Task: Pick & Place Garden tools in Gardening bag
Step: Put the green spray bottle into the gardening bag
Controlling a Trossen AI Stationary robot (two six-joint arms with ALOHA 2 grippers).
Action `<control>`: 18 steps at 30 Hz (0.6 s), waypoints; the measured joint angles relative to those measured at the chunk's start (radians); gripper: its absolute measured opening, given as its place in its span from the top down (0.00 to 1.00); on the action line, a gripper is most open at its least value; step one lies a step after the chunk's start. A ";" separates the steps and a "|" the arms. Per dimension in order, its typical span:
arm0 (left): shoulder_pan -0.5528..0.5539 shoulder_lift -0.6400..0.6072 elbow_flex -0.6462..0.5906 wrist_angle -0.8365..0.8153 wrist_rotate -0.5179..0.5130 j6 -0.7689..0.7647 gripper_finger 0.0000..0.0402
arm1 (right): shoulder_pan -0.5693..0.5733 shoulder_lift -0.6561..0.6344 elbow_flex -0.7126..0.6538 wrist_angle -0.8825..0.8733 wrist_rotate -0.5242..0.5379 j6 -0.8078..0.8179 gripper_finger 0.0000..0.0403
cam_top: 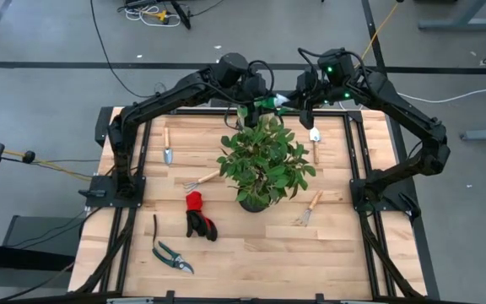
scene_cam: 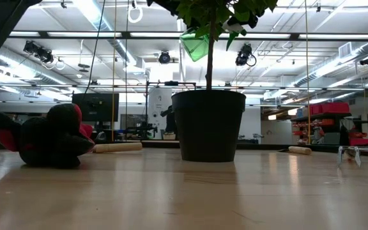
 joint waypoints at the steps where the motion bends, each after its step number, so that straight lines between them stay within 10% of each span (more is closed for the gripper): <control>1: 0.000 0.000 0.000 -0.001 0.000 0.000 0.44 | 0.000 0.000 0.000 0.000 0.000 0.000 0.86; 18: 0.000 0.000 0.000 -0.017 0.000 0.003 0.56 | 0.019 0.000 -0.002 0.006 0.004 -0.044 0.86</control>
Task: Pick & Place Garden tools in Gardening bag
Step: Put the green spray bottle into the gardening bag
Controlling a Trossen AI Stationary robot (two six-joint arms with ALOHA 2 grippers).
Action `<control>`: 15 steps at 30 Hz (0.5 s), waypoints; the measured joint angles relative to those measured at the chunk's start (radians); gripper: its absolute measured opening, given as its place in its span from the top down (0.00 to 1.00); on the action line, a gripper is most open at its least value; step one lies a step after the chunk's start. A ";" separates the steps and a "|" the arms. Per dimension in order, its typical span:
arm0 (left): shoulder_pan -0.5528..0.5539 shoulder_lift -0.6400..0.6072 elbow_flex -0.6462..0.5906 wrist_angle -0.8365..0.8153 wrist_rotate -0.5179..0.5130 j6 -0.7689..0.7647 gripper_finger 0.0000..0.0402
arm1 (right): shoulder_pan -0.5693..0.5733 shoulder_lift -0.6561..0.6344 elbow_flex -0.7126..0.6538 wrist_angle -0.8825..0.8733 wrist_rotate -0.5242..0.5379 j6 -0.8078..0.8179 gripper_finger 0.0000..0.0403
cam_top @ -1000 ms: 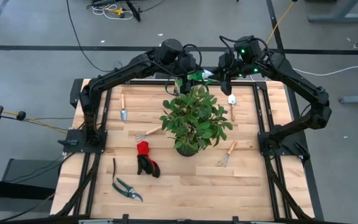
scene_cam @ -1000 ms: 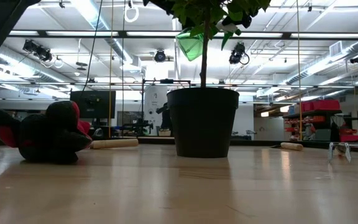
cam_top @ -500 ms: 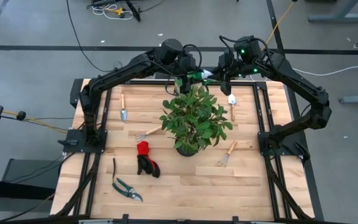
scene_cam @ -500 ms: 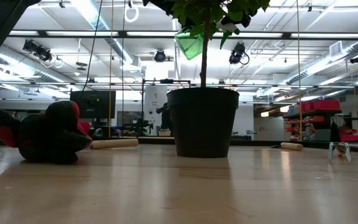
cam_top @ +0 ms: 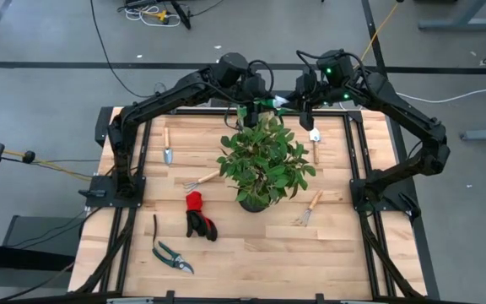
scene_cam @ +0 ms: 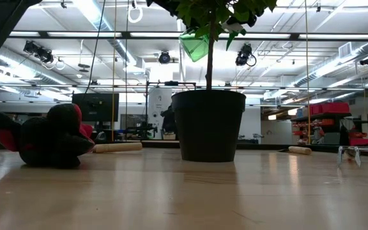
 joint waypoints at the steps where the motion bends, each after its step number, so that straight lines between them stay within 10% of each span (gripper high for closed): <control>1: 0.000 0.000 0.000 -0.011 0.000 -0.002 0.54 | 0.000 0.000 0.000 0.004 -0.001 0.000 0.86; 15: -0.006 0.000 0.000 -0.060 -0.041 -0.019 0.44 | 0.000 0.000 0.000 0.054 -0.041 0.008 0.86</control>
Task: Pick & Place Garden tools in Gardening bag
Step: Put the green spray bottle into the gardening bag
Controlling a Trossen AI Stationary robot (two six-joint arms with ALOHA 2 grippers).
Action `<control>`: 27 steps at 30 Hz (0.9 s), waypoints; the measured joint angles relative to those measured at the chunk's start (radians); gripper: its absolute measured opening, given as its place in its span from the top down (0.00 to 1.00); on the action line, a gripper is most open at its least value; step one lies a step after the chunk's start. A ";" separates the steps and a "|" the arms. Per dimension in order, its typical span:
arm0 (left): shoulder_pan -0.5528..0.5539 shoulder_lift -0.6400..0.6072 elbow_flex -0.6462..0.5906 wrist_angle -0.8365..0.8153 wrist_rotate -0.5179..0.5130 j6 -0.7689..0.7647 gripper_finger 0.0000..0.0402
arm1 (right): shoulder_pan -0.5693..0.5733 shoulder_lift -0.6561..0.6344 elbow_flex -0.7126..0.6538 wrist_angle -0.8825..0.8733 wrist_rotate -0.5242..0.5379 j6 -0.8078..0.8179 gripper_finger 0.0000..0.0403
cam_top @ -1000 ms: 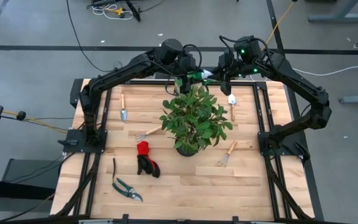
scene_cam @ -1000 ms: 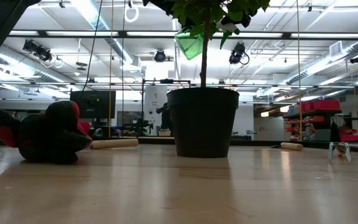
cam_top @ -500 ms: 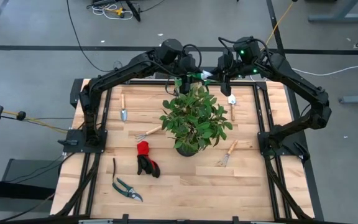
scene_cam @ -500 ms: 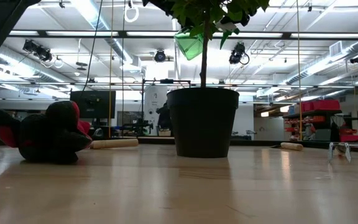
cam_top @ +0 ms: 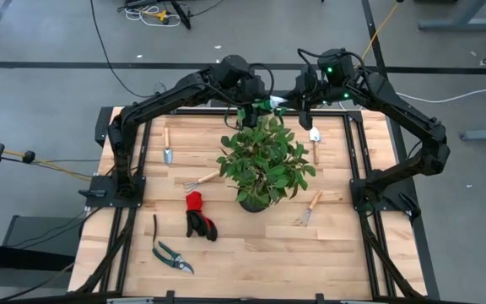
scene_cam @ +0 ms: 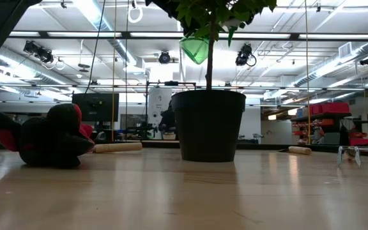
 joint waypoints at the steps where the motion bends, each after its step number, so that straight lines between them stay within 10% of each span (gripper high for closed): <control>1: -0.001 0.000 0.000 0.001 0.001 0.000 0.44 | 0.000 0.000 0.000 0.002 -0.007 0.000 0.86; 27: -0.017 0.000 0.000 0.032 0.000 -0.018 0.60 | 0.013 0.000 0.000 0.001 -0.014 -0.001 0.86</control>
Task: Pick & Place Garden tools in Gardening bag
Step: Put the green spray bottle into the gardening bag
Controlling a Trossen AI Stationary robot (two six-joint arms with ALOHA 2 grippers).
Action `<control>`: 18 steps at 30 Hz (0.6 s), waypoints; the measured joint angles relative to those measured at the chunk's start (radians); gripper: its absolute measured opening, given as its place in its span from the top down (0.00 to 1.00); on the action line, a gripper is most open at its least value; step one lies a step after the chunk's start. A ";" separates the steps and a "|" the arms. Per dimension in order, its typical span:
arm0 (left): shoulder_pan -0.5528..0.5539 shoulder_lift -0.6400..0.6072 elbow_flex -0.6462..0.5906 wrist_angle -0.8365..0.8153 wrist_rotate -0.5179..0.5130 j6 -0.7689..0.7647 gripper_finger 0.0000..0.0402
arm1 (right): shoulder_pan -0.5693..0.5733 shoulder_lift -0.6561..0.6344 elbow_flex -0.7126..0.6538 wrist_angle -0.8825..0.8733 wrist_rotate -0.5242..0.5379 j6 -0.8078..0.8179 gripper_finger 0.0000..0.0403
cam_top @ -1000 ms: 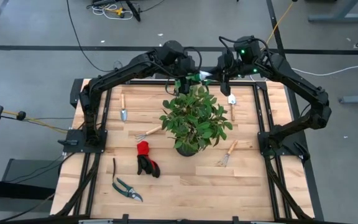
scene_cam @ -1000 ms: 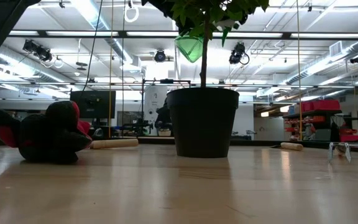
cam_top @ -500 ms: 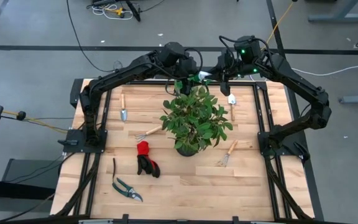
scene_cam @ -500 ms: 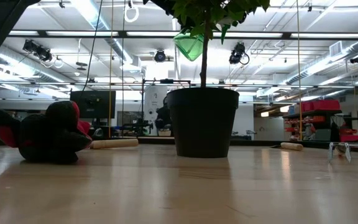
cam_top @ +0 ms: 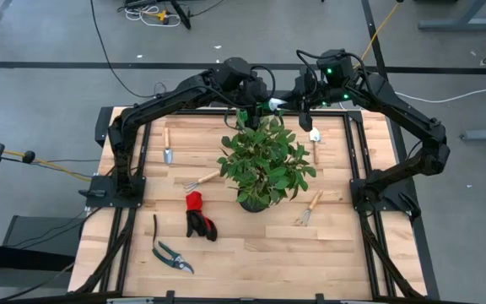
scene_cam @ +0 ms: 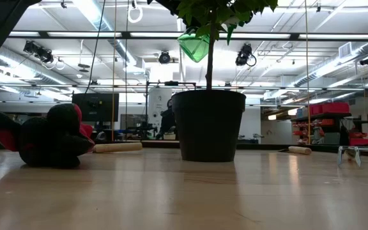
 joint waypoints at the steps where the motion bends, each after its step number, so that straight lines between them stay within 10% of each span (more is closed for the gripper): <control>1: 0.000 0.000 0.000 0.000 0.000 0.000 0.59 | 0.000 0.000 0.000 0.000 0.000 0.000 0.86; 18: 0.000 0.000 0.000 0.000 0.000 0.003 0.62 | 0.000 0.000 0.000 0.000 0.000 -0.001 0.85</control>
